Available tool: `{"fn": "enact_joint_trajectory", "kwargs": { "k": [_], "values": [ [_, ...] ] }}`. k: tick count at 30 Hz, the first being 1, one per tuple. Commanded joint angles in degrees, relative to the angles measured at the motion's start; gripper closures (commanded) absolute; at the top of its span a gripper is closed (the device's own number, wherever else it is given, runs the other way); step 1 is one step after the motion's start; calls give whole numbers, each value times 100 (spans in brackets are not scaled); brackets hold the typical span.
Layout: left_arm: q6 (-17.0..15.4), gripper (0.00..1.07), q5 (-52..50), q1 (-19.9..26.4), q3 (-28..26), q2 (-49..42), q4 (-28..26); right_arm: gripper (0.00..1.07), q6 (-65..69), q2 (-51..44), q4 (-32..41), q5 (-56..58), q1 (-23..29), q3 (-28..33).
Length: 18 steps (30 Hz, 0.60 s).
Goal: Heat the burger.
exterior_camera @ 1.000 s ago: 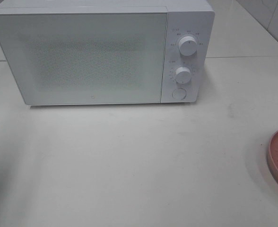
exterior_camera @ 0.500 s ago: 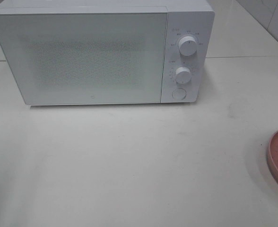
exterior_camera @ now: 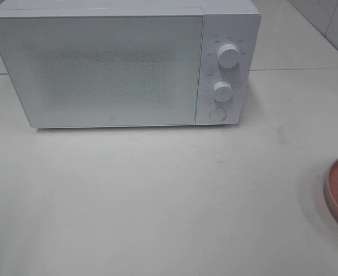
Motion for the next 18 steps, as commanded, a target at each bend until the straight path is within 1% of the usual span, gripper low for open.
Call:
{"fn": "enact_joint_trajectory", "kwargs": {
  "k": [1, 11, 13, 18],
  "values": [
    [-46, 8, -80, 11, 17, -309, -6, 32, -46, -155, 0, -69, -23, 11],
    [-46, 9, -80, 11, 17, -539, -46, 32, -46, -155, 0, -69, -23, 11],
    [-46, 9, -80, 11, 17, -831, -46, 32, -46, -155, 0, -69, -23, 11],
    [-34, 9, -80, 11, 17, -865, -69, 32, -46, -138, 34, -69, -23, 11]
  ]
}}
